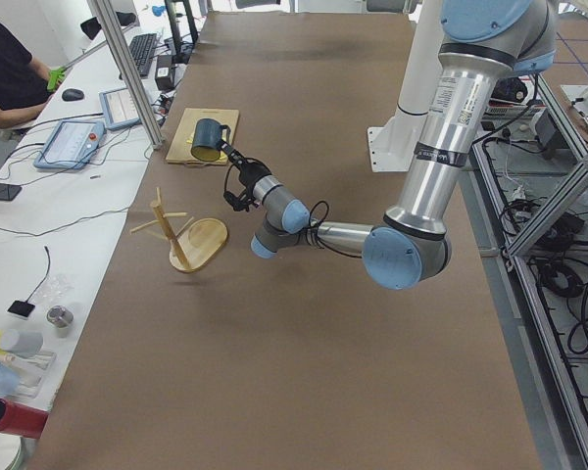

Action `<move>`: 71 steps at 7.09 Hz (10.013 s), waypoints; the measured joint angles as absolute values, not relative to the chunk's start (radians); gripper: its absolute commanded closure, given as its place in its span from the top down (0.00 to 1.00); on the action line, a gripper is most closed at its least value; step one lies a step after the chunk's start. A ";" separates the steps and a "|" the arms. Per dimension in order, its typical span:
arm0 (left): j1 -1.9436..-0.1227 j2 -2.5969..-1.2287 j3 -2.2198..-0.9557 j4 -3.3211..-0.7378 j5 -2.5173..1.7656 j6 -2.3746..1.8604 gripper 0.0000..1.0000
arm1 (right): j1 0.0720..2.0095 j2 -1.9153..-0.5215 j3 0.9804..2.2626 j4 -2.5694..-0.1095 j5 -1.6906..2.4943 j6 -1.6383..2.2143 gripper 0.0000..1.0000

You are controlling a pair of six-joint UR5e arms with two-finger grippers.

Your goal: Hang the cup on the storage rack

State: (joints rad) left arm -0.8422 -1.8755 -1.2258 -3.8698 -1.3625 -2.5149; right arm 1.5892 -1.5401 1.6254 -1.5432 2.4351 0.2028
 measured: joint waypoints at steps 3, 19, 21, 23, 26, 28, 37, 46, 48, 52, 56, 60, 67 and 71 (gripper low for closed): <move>-0.850 -1.900 -1.167 -3.892 -1.261 -2.467 0.00 | 1.590 -1.543 1.631 -1.543 2.435 0.202 1.00; -0.912 -2.005 -0.919 -3.803 -1.197 -2.533 0.00 | 1.585 -1.534 1.748 -1.664 2.425 0.203 1.00; -0.914 -1.997 -0.914 -3.805 -1.200 -2.550 0.00 | 1.583 -1.534 1.754 -1.670 2.423 0.204 1.00; -0.914 -1.988 -0.912 -3.808 -1.202 -2.577 0.00 | 1.582 -1.534 1.754 -1.670 2.422 0.204 1.00; -0.912 -1.966 -0.911 -3.815 -1.203 -2.630 0.00 | 1.579 -1.534 1.753 -1.670 2.422 0.204 1.00; -0.911 -1.961 -0.909 -3.817 -1.203 -2.678 0.00 | 1.579 -1.534 1.753 -1.671 2.421 0.204 1.00; -0.913 -1.943 -0.908 -3.818 -1.204 -2.726 0.98 | 1.577 -1.532 1.755 -1.671 2.419 0.204 1.00; -0.911 -1.688 -1.257 -3.870 -1.204 -2.715 0.98 | 1.577 -1.540 1.753 -1.670 2.413 0.204 1.00; -0.912 -1.633 -1.417 -3.836 -1.199 -2.691 0.98 | 1.577 -1.541 1.751 -1.670 2.413 0.204 1.00; -0.915 -1.589 -1.697 -3.593 -1.195 -2.209 0.98 | 1.573 -1.535 1.747 -1.671 2.372 0.204 1.00; -1.047 -1.436 -1.796 -3.325 -1.193 -1.469 0.98 | 1.570 -1.540 1.744 -1.670 2.352 0.204 1.00; -1.263 -1.369 -1.848 -2.728 -1.206 -0.717 0.98 | 1.567 -1.535 1.740 -1.666 2.345 0.203 1.00; -1.594 -1.462 -1.827 -1.618 -2.039 -0.035 0.98 | 1.561 -1.533 1.735 -1.665 2.343 0.203 1.00; -1.597 -1.447 -1.800 -1.474 -2.369 -0.033 0.98 | 1.559 -1.538 1.719 -1.665 2.358 0.204 1.00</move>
